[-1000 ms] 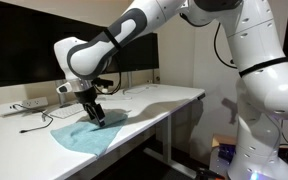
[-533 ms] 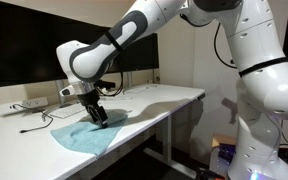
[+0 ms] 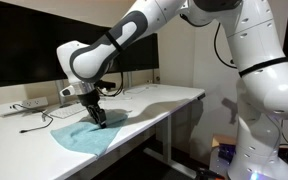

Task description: Slide the towel across the table.

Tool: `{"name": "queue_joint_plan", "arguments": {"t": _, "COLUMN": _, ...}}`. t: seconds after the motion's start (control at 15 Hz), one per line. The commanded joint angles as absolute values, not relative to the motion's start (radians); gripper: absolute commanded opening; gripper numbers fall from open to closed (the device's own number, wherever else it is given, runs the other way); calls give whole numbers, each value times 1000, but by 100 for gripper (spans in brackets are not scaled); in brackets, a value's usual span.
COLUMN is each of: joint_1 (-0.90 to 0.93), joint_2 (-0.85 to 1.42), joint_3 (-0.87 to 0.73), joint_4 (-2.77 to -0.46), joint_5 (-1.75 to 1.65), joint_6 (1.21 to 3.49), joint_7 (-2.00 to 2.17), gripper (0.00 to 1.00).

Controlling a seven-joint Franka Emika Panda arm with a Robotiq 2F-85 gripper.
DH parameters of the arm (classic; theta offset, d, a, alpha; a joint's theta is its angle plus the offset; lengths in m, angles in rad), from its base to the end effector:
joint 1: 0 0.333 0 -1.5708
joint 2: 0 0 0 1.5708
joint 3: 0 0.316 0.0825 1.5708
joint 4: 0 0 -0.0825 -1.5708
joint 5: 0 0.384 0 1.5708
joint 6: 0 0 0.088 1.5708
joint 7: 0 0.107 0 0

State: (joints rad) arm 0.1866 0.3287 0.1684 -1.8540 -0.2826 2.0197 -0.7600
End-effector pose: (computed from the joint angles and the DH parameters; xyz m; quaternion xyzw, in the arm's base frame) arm 0.5818 0.1924 0.3362 0.8039 0.5822 -0.0944 0.0771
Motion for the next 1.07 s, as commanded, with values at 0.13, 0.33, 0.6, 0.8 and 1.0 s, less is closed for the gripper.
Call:
{"name": "queue_joint_plan", "arguments": {"t": 0.13, "joint_1": 173, "joint_2": 304, "joint_3": 181, "joint_4": -1886, "joint_5": -280, "joint_6": 2014, "joint_7": -767, "gripper": 9}}
{"name": "queue_joint_plan", "arguments": {"t": 0.33, "joint_1": 178, "joint_2": 327, "joint_3": 181, "joint_4": -1851, "joint_5": -286, "joint_6": 2012, "joint_7": -758, "gripper": 9}}
{"name": "queue_joint_plan", "arguments": {"t": 0.6, "joint_1": 178, "joint_2": 327, "joint_3": 181, "joint_4": -1851, "joint_5": -286, "joint_6": 2012, "joint_7": -758, "gripper": 9}}
{"name": "queue_joint_plan", "arguments": {"t": 0.8, "joint_1": 178, "joint_2": 327, "joint_3": 181, "joint_4": -1851, "joint_5": -286, "joint_6": 2012, "joint_7": -758, "gripper": 9}}
{"name": "queue_joint_plan", "arguments": {"t": 1.0, "joint_1": 178, "joint_2": 327, "joint_3": 181, "joint_4": -1851, "joint_5": -286, "joint_6": 2012, "joint_7": -758, "gripper": 9}}
